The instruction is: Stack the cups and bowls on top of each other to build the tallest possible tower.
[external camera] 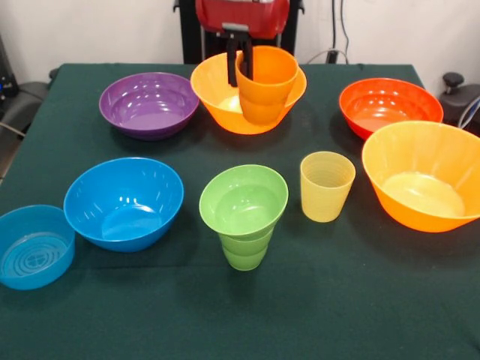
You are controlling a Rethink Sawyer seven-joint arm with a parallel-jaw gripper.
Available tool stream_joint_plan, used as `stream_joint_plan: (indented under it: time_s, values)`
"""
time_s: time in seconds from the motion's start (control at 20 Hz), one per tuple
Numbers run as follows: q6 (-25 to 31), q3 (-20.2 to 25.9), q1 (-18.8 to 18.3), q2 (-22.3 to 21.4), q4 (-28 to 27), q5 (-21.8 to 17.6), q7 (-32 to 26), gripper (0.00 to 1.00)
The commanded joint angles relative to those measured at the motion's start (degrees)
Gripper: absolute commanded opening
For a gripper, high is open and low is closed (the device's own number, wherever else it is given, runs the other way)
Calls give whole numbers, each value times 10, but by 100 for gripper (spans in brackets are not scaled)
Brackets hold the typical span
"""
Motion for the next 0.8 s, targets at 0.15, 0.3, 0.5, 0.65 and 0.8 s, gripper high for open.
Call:
stream_joint_plan:
  time_s: [0.15,0.3,0.5,0.65,0.8]
  values:
    - [80,61,-29,-79,31,10,-29,0]
    - [84,62,-40,-86,19,0,-41,0]
    - [138,77,-65,-84,-18,-1,-70,0]
    - [156,89,-81,-73,-40,-4,-78,0]
    - [157,87,-75,-62,-61,-17,-65,0]
